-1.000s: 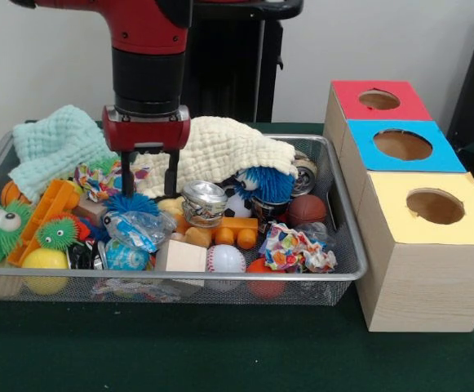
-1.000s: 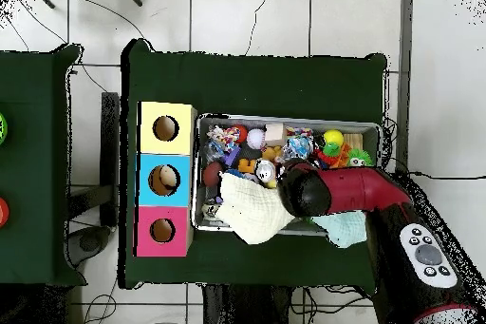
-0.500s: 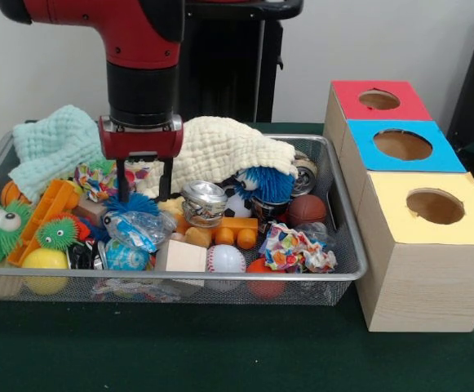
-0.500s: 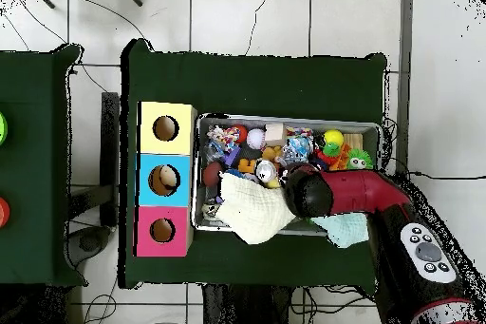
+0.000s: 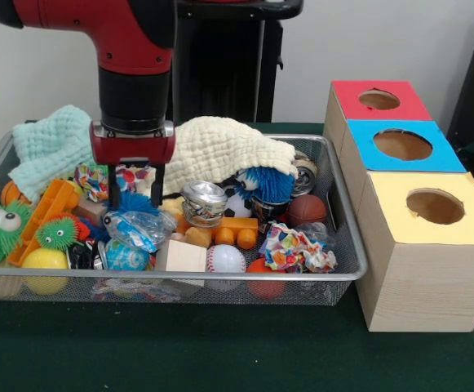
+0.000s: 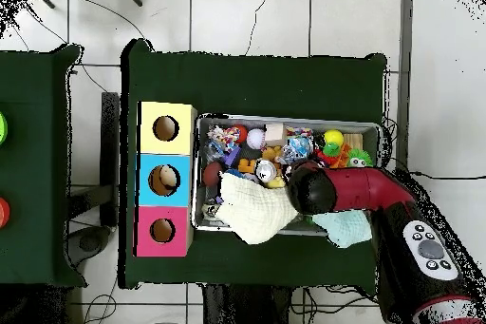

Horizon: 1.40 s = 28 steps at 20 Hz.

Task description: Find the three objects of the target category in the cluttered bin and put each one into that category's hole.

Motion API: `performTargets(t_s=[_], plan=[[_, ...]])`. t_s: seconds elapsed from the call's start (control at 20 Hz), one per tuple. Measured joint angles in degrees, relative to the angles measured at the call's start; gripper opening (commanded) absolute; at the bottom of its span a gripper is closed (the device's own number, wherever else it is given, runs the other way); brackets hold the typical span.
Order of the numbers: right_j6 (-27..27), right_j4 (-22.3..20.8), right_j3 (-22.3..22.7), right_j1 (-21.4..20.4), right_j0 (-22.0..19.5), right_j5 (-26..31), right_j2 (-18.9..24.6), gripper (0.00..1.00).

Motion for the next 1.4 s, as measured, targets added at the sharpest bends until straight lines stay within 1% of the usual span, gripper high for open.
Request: performTargets(t_s=[0.65, 0.85, 1.1, 1.25, 1.4], plan=[[0.0, 0.1, -1.4, -0.2, 0.1, 1.1, 0.0, 1.0], [0.0, 1.0, -1.3, -0.3, 1.2, 1.1, -0.7, 1.0], [0.4, 3.8, -1.0, -1.1, 3.9, 1.0, -3.1, 1.0], [2.7, 7.6, 0.3, -2.3, 6.8, -0.1, -6.1, 1.0], [5.4, 10.4, 1.3, -3.0, 8.6, -1.5, -8.1, 1.0]])
